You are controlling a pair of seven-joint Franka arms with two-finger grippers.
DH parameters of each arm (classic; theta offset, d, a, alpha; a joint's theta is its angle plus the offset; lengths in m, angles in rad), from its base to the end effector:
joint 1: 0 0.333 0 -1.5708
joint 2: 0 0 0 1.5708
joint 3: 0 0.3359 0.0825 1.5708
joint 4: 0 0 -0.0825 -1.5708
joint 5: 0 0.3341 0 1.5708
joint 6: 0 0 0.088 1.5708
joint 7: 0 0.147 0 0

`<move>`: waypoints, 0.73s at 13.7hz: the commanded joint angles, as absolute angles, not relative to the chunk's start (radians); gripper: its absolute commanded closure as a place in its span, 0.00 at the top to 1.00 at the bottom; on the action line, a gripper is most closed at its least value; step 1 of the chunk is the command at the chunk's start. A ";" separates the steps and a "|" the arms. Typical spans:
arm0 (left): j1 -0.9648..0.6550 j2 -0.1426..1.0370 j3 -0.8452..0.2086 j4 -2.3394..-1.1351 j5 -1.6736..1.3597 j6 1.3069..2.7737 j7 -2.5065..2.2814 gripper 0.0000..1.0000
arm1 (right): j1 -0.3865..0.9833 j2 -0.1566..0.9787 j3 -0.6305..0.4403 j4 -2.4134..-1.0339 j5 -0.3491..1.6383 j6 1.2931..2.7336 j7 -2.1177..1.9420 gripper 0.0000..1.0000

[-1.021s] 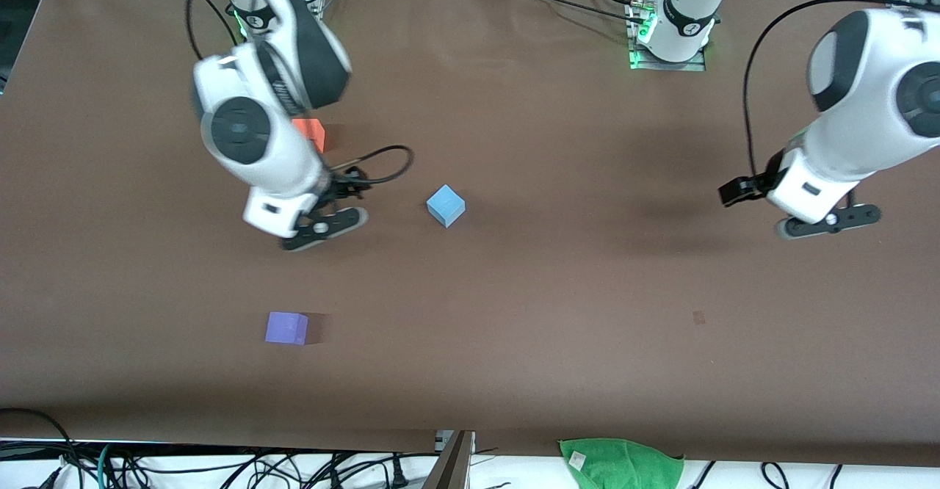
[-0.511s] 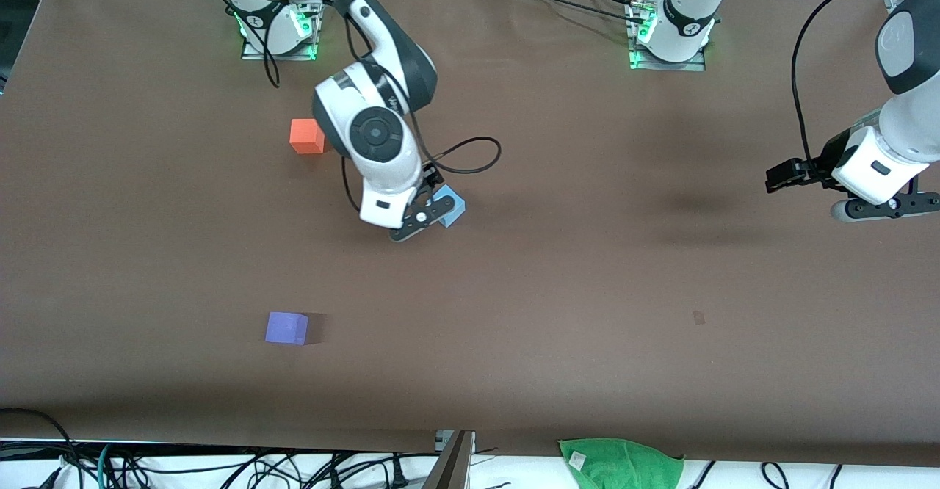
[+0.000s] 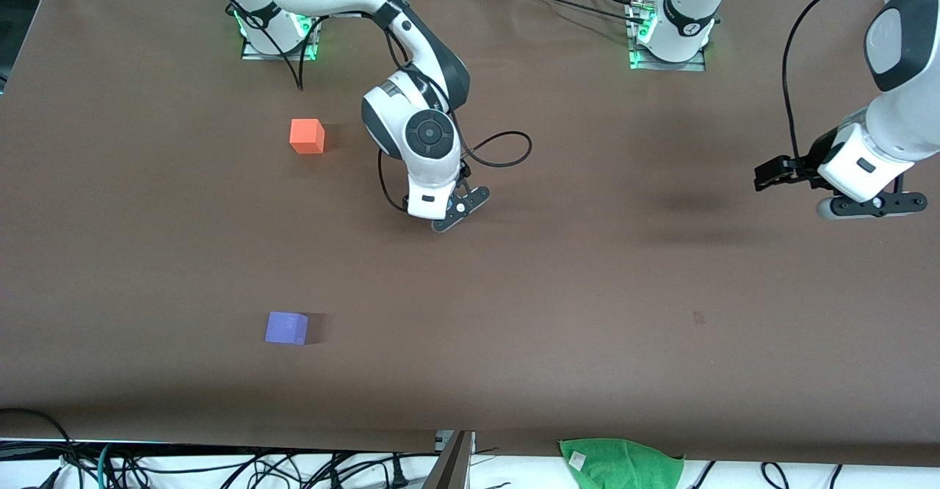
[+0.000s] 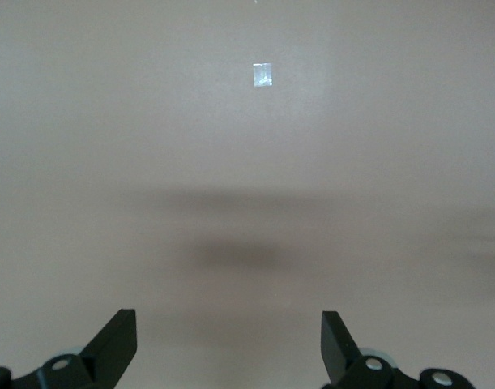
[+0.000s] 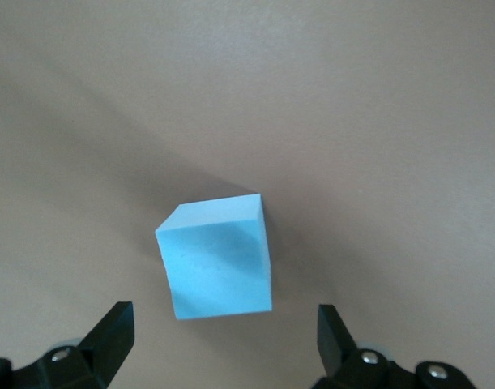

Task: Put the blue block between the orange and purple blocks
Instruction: 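Lower the right gripper onto the light-blue cube and grasp it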

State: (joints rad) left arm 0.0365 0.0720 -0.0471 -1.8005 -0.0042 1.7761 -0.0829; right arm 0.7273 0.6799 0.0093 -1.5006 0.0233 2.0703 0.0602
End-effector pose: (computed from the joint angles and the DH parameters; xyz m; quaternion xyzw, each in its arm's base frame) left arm 0.5234 -0.0055 0.4868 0.9982 0.0366 -0.0483 0.0015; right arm 0.4940 0.4494 0.2629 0.9441 0.3246 -0.0557 0.0095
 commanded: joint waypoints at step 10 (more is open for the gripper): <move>0.051 0.081 -0.054 -1.764 -0.040 1.782 -0.078 1.00 | 0.776 0.658 0.000 -1.658 0.009 2.267 0.069 1.00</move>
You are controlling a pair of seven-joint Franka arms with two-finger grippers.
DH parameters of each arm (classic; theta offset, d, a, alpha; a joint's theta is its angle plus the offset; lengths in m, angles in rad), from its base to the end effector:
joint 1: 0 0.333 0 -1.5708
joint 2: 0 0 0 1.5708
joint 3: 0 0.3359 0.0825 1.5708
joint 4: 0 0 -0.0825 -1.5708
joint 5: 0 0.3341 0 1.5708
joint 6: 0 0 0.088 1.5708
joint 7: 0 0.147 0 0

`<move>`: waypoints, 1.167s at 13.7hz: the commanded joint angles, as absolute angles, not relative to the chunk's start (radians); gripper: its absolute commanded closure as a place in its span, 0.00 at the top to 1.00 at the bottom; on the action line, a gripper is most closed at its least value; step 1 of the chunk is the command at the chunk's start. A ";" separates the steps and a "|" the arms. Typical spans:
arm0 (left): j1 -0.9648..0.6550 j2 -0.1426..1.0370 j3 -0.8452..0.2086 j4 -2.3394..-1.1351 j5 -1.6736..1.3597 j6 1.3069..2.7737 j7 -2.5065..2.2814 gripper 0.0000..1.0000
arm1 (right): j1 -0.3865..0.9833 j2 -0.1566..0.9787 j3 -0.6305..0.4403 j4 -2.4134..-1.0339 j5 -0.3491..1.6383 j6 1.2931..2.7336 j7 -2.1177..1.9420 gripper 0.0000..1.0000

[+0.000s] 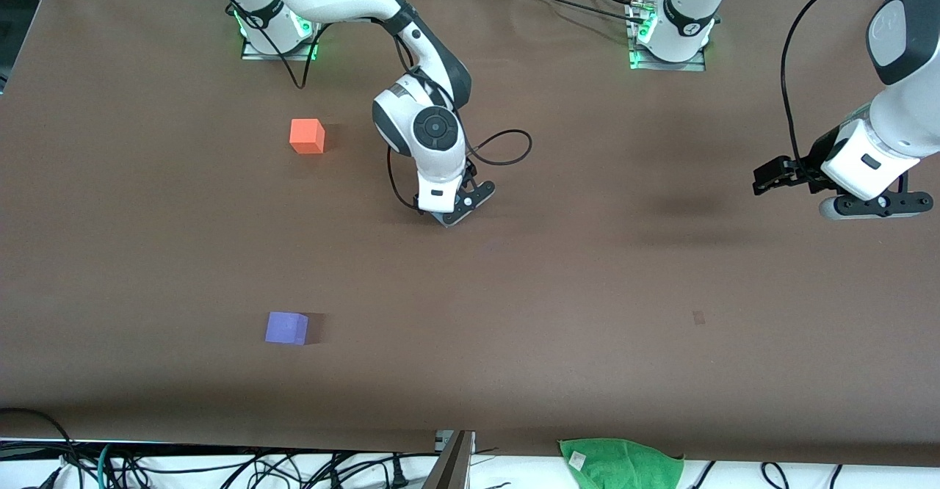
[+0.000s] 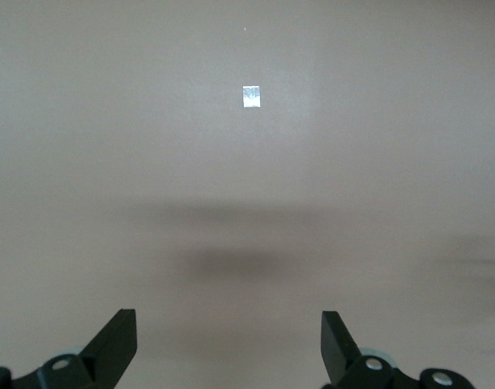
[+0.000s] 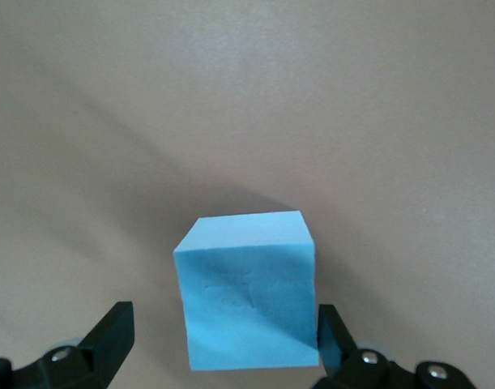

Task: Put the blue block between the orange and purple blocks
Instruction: 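Lower the right gripper onto the light-blue cube and grasp it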

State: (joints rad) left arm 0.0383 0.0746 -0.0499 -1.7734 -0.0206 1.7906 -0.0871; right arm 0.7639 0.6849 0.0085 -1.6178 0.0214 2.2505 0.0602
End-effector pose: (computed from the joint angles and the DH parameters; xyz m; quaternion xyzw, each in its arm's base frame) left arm 0.5306 -0.0080 0.4980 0.9987 0.0403 -0.0292 0.0104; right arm 0.4725 0.4612 0.2277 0.9396 0.3411 -0.0283 0.0006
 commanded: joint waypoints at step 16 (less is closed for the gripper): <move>0.120 0.045 -0.052 -1.758 -0.031 1.786 0.048 1.00 | 0.761 0.513 -0.145 -1.707 0.018 2.188 0.184 0.24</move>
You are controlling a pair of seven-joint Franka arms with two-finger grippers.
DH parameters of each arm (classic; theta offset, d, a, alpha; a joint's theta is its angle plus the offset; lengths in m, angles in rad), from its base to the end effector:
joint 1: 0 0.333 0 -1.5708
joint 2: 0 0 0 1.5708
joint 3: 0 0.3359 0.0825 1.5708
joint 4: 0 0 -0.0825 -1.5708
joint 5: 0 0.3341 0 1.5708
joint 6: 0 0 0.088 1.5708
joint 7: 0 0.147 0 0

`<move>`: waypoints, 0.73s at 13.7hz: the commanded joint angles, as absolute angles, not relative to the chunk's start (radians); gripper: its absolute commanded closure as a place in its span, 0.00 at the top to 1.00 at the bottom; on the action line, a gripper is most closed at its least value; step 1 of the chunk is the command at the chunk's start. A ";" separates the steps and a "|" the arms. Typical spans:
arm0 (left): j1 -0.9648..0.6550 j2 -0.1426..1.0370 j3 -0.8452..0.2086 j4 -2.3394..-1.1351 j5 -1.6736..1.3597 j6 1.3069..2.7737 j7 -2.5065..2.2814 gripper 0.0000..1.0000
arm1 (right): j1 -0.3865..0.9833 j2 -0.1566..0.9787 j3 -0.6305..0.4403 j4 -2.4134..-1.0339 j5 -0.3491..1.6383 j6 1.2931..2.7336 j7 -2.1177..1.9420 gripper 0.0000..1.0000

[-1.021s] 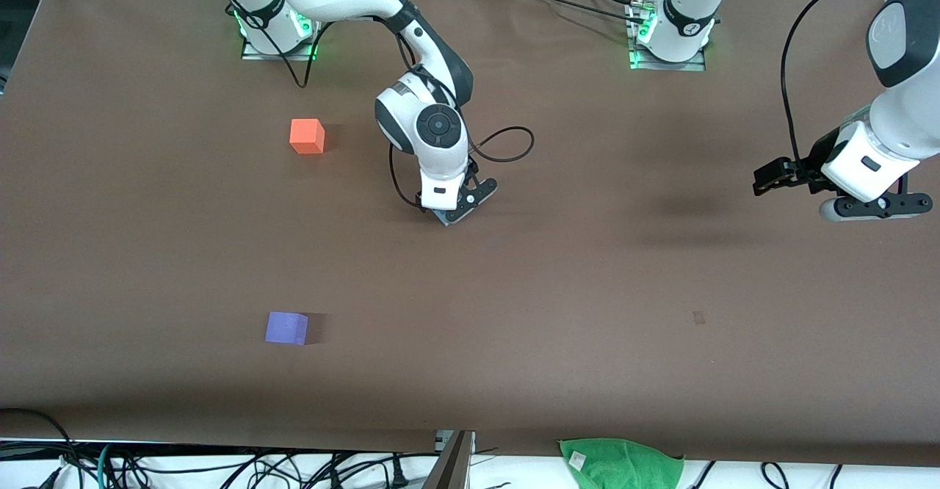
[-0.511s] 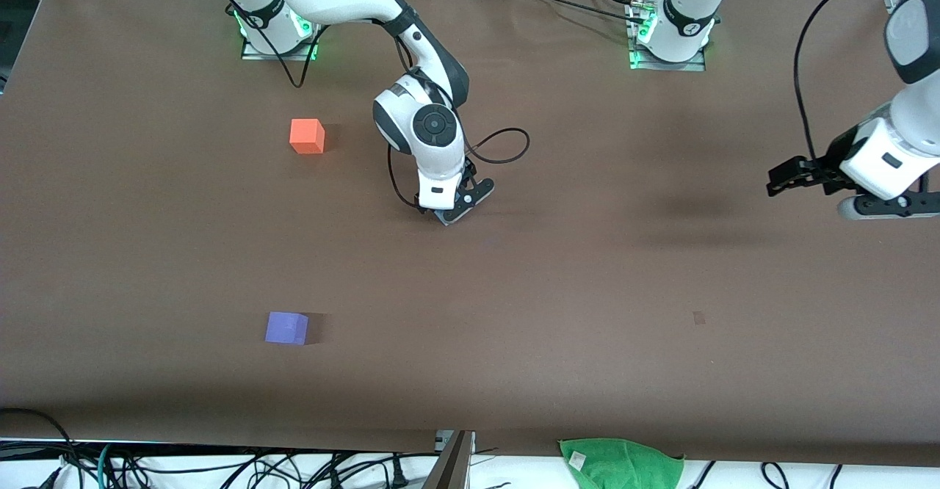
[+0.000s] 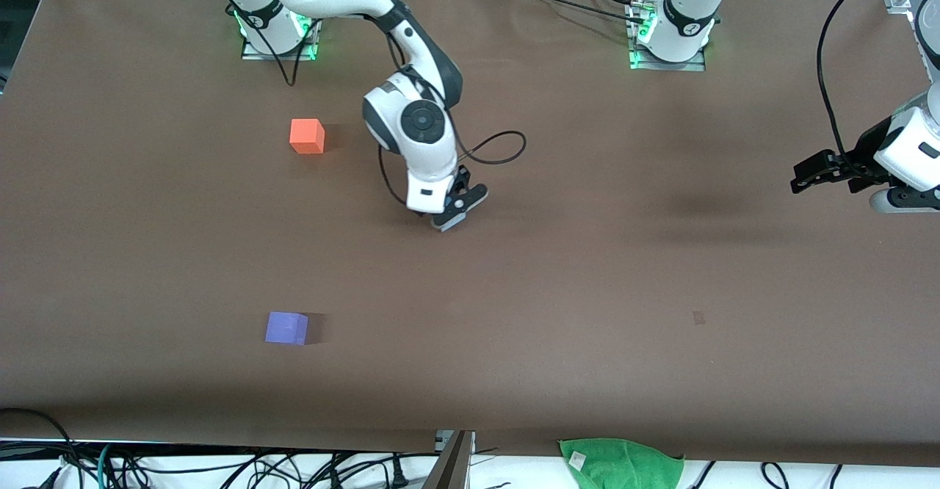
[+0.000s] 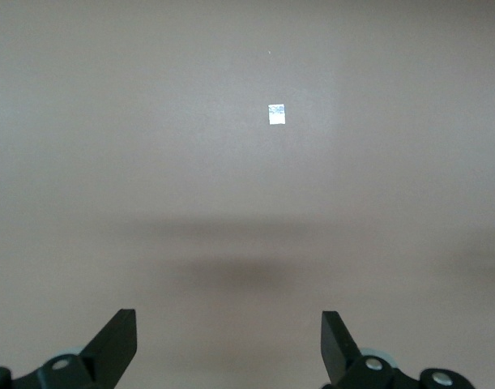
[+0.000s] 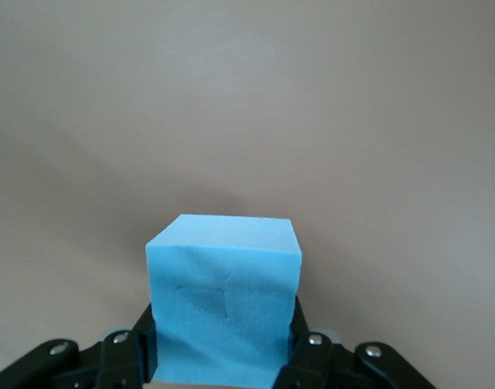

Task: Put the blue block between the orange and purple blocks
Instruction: 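Carry the cube with the right gripper between the orange and purple cubes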

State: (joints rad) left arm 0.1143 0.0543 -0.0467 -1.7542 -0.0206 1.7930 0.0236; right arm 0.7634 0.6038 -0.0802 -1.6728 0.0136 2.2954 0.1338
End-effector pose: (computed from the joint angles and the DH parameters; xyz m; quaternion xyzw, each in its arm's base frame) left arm 0.5294 0.0338 0.5172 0.9996 0.0244 -0.0072 0.0116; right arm 0.5054 0.4202 0.2645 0.9615 0.2739 0.0165 0.0120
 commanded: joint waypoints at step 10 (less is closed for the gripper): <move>0.115 0.044 -0.055 -1.763 -0.028 1.779 0.048 1.00 | 0.747 0.396 -0.514 -1.867 0.228 2.084 0.143 0.24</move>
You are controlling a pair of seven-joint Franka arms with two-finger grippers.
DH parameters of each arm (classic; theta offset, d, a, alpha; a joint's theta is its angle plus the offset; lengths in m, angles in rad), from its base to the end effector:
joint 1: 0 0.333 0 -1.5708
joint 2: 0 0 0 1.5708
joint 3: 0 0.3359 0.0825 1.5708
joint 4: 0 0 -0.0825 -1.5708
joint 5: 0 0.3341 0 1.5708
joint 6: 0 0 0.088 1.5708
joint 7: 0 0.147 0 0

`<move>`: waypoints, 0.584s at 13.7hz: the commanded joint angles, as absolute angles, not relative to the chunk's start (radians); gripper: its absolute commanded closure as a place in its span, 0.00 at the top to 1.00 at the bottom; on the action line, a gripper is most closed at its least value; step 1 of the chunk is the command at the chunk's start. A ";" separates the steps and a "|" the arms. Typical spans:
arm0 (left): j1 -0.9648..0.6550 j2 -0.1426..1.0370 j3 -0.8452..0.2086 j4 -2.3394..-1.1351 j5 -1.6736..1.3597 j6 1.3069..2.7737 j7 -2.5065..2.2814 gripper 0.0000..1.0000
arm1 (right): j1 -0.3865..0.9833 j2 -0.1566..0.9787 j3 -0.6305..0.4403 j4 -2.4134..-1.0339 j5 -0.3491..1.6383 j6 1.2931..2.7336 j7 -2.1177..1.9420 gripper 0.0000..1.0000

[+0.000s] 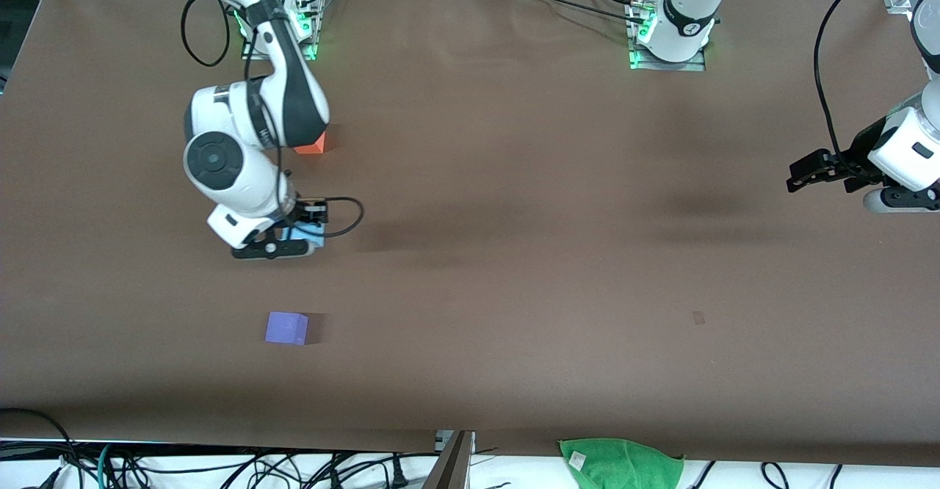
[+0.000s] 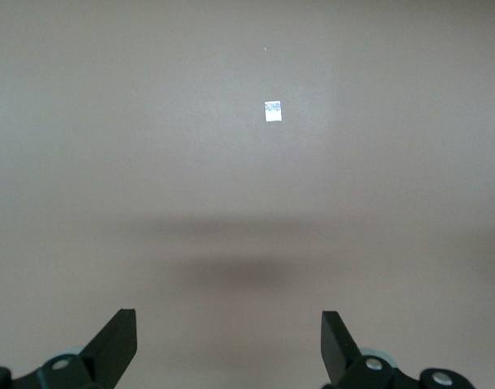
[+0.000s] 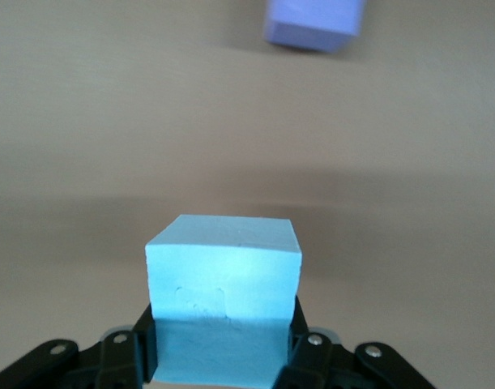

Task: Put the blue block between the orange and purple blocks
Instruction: 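Carry the cube with the right gripper between the orange and purple cubes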

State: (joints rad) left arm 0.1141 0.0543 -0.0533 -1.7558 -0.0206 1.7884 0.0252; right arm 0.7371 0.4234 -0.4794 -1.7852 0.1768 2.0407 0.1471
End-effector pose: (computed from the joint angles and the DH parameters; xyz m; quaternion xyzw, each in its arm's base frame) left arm 0.5287 0.0302 0.5161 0.9997 0.0202 -0.0103 0.0119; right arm 0.5635 0.1887 0.3366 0.9979 0.0230 -0.0521 0.0311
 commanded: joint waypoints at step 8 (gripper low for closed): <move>0.114 0.046 -0.057 -1.766 -0.028 1.782 0.049 1.00 | 0.744 0.411 -0.538 -2.059 0.330 2.321 0.080 0.24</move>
State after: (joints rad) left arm 0.1137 0.0549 -0.0546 -1.7592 -0.0206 1.7876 0.0261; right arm 0.7359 0.4272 -0.5400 -2.0260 0.2901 2.2929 0.1047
